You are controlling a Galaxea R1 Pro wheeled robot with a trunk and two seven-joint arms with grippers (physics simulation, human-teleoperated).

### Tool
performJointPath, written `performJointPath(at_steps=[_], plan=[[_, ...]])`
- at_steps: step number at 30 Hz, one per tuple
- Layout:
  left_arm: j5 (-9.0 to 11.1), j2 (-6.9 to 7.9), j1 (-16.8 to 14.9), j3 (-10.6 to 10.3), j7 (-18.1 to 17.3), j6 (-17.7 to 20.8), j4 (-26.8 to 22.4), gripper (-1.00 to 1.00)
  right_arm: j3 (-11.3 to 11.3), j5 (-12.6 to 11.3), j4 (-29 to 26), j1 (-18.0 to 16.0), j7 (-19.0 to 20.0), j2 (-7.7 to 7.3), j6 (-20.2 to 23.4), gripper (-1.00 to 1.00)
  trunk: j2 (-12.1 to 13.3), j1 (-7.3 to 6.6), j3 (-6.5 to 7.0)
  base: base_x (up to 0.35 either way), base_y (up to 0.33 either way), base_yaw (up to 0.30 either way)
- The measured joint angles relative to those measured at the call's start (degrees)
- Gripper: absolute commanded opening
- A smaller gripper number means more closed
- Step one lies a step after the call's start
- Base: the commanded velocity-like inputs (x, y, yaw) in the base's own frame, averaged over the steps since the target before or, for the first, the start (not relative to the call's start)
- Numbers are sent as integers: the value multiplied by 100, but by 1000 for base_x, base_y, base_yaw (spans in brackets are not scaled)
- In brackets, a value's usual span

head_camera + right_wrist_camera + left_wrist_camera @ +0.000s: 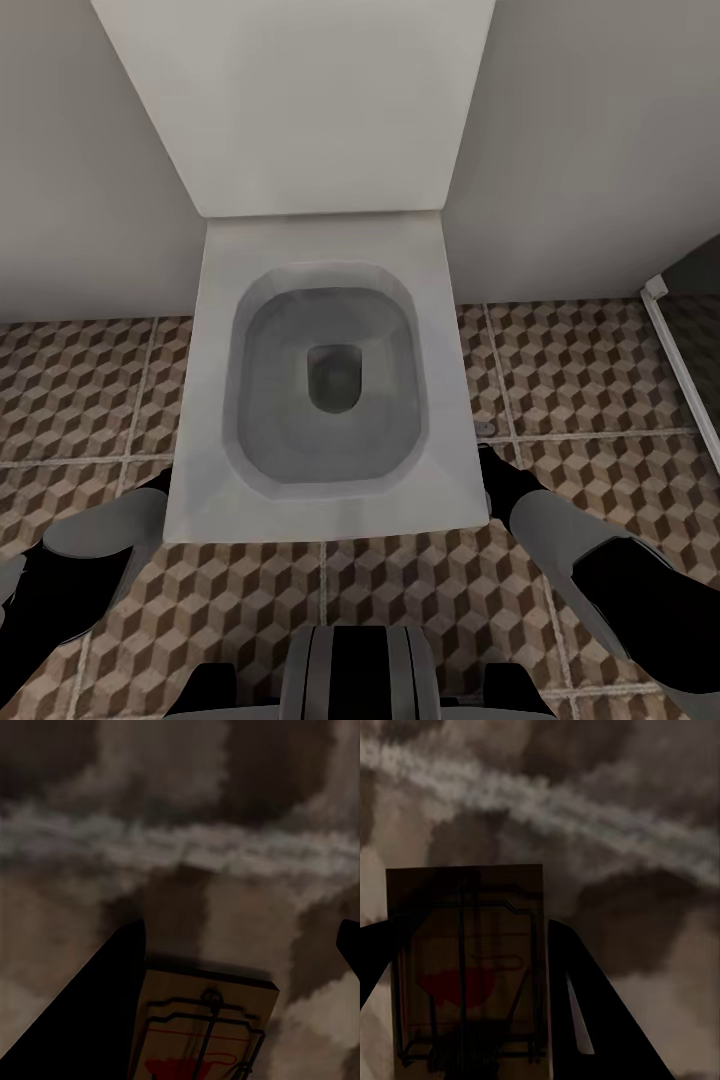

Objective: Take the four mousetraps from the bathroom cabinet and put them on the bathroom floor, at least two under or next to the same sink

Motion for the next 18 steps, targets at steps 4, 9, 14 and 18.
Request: performJointPath(at_steps=[4,9,14,18], plan=[[-14,-1,0,-1,4,3,-1,100,0,-2,-2,1,0,-1,0,100,0,0,0,0,0,0],[-16,0,0,1,12,7,1,100,0,-1,0,0,1,-5,0,100,0,-1,0,0,0,0],[-16,1,0,1,12,10,2,100,0,-2,2,-1,2,-6,-1,100,0,-2,0,0,0,0],[-17,1,0,-1,12,9,1,100,0,-1,2,-1,1,-5,-1,100,0,-1,0,0,0,0]])
